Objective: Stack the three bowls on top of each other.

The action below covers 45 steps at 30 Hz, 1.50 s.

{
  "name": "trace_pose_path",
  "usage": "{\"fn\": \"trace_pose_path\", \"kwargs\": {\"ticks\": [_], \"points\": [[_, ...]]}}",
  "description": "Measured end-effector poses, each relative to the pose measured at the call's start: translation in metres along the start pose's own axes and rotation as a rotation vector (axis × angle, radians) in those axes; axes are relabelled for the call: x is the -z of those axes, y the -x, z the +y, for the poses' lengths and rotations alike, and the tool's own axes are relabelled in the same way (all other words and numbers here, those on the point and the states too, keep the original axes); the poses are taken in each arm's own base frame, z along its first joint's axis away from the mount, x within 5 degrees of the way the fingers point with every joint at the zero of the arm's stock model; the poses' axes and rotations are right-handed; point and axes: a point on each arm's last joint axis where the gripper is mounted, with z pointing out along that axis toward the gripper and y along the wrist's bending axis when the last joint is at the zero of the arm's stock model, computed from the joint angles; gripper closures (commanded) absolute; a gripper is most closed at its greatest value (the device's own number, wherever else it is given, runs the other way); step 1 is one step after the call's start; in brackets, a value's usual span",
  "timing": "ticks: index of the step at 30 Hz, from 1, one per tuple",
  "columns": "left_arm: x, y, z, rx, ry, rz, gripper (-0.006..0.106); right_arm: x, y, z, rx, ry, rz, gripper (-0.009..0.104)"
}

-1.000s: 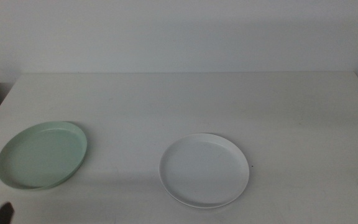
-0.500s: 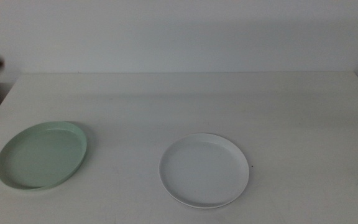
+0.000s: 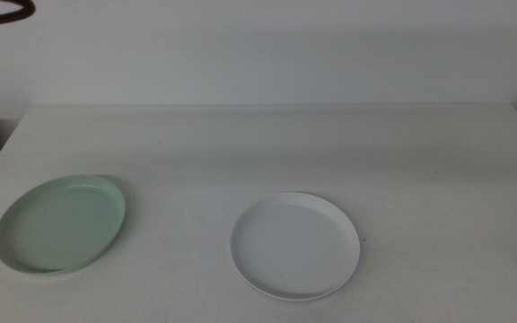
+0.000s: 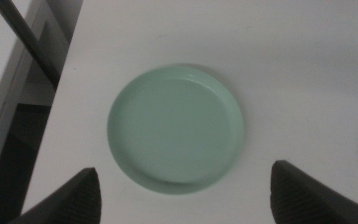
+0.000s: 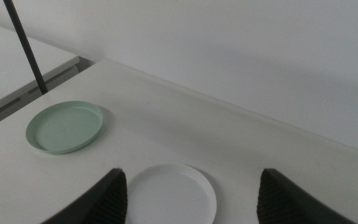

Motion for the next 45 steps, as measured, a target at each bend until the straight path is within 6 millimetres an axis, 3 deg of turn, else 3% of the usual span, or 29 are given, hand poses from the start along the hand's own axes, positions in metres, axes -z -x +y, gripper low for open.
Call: {"fn": "trace_pose_path", "kwargs": {"ticks": [10, 19, 25, 33, 39, 45], "points": [[-0.011, 0.013, 0.002, 0.002, 0.015, -0.030, 0.012, 0.000, 0.000, 0.000, 0.000, 0.000, 0.001, 0.040], [-0.074, 0.052, 0.003, -0.089, 0.032, 0.171, 0.012, 0.000, 0.000, 0.000, 0.000, 0.000, 0.001, 0.040], [-0.129, 0.066, 0.028, -0.062, 0.020, 0.338, 0.012, 0.000, 0.000, 0.000, 0.000, 0.000, 0.001, 0.040], [-0.203, 0.048, 0.063, 0.001, -0.037, 0.485, 0.012, 0.000, 0.000, 0.000, 0.000, 0.000, 0.001, 0.040], [-0.237, 0.032, 0.083, 0.035, -0.017, 0.520, 0.012, 0.000, 0.000, 0.000, 0.000, 0.000, 0.001, 0.040], [-0.264, 0.015, 0.088, 0.036, -0.026, 0.579, 0.012, 0.000, 0.000, 0.000, 0.000, 0.000, 0.001, 0.040]]}}
